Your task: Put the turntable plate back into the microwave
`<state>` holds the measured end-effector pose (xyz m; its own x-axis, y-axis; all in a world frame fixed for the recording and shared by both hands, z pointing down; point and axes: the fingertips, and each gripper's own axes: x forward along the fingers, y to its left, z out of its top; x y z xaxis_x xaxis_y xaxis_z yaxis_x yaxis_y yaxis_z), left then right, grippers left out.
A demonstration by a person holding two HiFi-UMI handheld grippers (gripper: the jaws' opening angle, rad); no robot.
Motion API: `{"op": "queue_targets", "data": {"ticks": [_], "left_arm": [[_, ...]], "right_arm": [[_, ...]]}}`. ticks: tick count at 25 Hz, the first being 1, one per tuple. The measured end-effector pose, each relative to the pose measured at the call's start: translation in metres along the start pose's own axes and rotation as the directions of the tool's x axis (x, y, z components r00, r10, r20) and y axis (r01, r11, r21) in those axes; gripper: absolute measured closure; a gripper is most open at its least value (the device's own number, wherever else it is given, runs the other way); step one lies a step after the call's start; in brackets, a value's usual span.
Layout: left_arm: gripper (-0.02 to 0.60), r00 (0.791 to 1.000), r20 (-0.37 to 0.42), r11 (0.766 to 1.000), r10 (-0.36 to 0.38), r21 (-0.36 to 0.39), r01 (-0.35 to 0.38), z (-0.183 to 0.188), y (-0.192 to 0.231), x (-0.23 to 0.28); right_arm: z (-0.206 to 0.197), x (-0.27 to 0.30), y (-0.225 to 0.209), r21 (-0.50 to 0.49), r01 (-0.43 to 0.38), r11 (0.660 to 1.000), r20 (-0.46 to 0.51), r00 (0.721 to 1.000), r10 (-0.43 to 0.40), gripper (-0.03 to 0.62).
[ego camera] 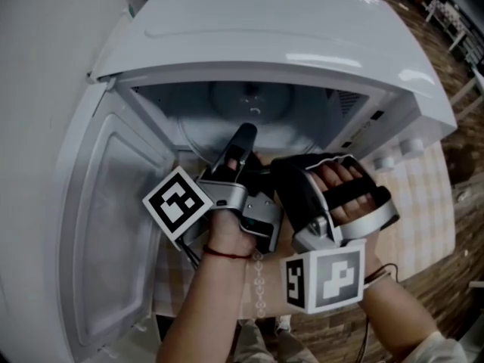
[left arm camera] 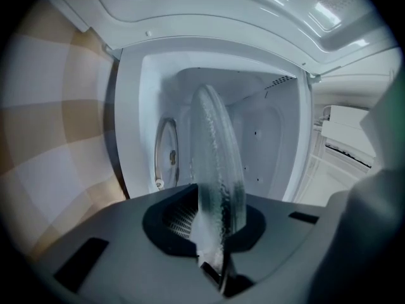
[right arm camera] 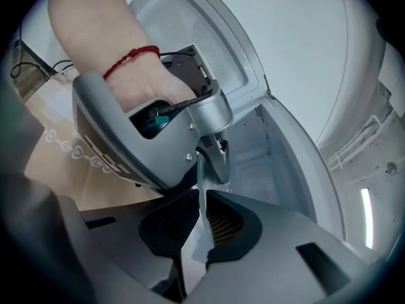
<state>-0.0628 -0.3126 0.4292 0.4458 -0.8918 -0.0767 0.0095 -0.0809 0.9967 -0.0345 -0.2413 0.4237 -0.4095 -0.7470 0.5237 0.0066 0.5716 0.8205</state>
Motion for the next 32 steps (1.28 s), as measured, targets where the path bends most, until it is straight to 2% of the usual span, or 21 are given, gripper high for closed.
{"op": "queue_targets", "data": {"ticks": [7, 16, 18, 20, 25, 32], "left_arm": [[0.547, 0.998, -0.062, 0.999, -0.010, 0.041, 0.013, -0.003, -0.006, 0.004], [0.488, 0.995, -0.089, 0.998, -0.048, 0.029, 0.051, -0.005, -0.007, 0.002], [0.498, 0.996, -0.081, 0.999, -0.035, 0.019, 0.037, -0.004, -0.002, 0.002], [0.552, 0.997, -0.067, 1.000, -0.029, 0.000, 0.030, -0.002, 0.001, 0.003], [0.554, 0.998, -0.058, 1.000, -0.023, 0.011, 0.023, 0.005, 0.004, 0.011], [0.554, 0.999, -0.038, 1.000, 0.005, -0.019, -0.005, 0.019, 0.012, 0.028]], "right_arm": [[-0.001, -0.003, -0.004, 0.032, -0.003, 0.999, -0.006, 1.000, 0.003, 0.542], [0.001, -0.007, -0.002, -0.004, -0.009, 1.000, 0.021, 1.000, 0.009, 0.546], [0.000, -0.005, 0.001, -0.010, -0.016, 1.000, 0.016, 1.000, 0.016, 0.546], [-0.002, -0.002, 0.001, -0.011, -0.011, 1.000, 0.001, 1.000, 0.011, 0.546], [-0.006, 0.008, -0.005, 0.030, -0.002, 1.000, -0.027, 1.000, 0.003, 0.545], [-0.012, 0.029, -0.016, 0.056, 0.007, 0.998, -0.052, 0.999, -0.004, 0.544]]}}
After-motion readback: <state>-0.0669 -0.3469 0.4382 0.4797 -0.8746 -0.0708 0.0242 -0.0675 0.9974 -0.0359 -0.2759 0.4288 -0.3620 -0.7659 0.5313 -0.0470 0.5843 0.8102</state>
